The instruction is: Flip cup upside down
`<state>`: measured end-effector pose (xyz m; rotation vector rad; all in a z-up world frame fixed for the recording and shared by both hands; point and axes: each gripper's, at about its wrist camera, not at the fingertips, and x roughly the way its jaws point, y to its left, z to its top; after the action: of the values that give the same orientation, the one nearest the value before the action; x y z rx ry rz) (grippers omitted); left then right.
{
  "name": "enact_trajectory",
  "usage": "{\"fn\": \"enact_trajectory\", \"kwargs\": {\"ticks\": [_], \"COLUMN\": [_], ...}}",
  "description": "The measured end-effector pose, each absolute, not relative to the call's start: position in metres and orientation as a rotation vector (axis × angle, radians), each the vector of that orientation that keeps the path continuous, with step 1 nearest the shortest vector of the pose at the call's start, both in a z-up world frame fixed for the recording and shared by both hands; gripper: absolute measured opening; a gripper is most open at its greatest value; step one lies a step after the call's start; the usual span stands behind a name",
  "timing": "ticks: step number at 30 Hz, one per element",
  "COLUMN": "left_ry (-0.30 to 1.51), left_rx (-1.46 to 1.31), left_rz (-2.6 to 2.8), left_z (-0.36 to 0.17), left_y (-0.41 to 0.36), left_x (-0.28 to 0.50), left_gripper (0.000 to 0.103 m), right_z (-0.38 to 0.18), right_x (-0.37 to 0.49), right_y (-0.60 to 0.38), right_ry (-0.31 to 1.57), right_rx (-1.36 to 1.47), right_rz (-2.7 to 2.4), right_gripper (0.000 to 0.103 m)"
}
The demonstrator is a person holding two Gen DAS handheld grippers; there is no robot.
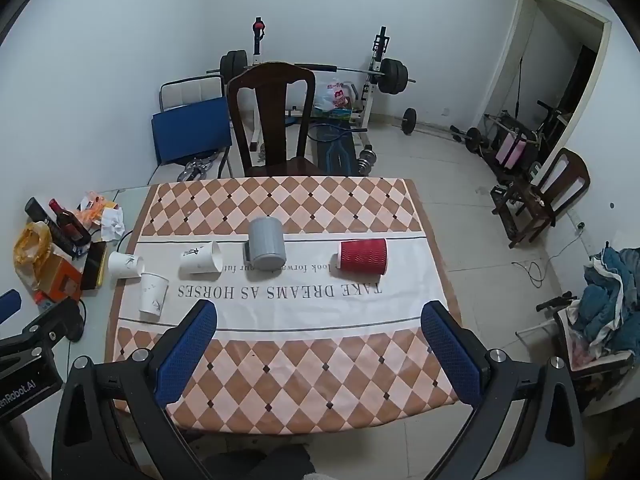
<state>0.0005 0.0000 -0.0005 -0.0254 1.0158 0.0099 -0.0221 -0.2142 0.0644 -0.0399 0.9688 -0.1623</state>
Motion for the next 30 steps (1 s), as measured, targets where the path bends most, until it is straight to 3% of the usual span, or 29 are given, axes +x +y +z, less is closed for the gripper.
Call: {"fn": "enact_trajectory", "kwargs": {"ticks": [30], "left_ry": [1.000], "left_rx": [-0.024], "left_rz": [-0.002], "left_z": [0.015], "left_y": [-0.009], "left_x": [0.006], "left_gripper": [0.103], "right_z": [0.082], "right_x": [-0.023], "right_y": [-0.220], "right_ry": [0.955], "right_rx": [-0.042], "right_rz": [-0.157], "right_gripper": [0.103]}}
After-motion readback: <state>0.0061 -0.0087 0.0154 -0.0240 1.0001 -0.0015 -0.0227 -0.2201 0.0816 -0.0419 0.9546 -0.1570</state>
